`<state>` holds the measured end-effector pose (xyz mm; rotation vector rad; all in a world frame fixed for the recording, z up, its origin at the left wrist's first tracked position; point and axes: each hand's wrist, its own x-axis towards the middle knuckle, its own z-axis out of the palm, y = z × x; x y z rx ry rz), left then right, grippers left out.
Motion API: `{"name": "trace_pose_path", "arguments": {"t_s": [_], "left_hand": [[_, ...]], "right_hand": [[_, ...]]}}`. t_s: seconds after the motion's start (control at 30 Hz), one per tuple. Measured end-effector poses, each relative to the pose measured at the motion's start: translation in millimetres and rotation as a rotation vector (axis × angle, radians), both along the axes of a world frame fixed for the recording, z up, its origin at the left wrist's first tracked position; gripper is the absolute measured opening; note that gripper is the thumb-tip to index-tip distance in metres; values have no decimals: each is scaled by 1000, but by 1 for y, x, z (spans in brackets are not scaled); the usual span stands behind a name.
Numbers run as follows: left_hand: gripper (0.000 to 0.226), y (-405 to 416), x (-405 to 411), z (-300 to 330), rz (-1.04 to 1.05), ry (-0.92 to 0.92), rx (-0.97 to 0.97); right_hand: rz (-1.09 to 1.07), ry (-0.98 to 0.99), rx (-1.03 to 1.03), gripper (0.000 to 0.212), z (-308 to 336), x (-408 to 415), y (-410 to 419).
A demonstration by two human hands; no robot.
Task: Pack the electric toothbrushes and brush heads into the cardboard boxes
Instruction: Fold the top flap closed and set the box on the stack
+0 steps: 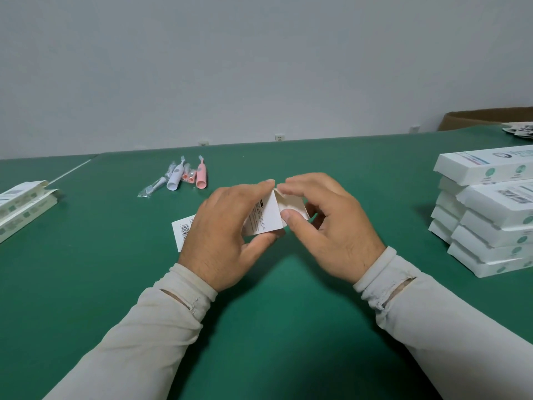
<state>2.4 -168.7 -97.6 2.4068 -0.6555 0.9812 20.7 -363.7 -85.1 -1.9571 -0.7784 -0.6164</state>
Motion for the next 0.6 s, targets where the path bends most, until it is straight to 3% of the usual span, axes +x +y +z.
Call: {"name": "trace_pose_path", "arguments": {"t_s": [0.23,0.4,0.6], "left_hand": [[61,0,-1,3,18,-28,41],[55,1,-1,7,43,-67,50],[58,-1,-2,7,13,-70,37]], "right_hand": [[91,41,53,35,2,-8,1],[233,364,566,35,5,-7,11],[56,-6,113,26,0,-2,1]]}}
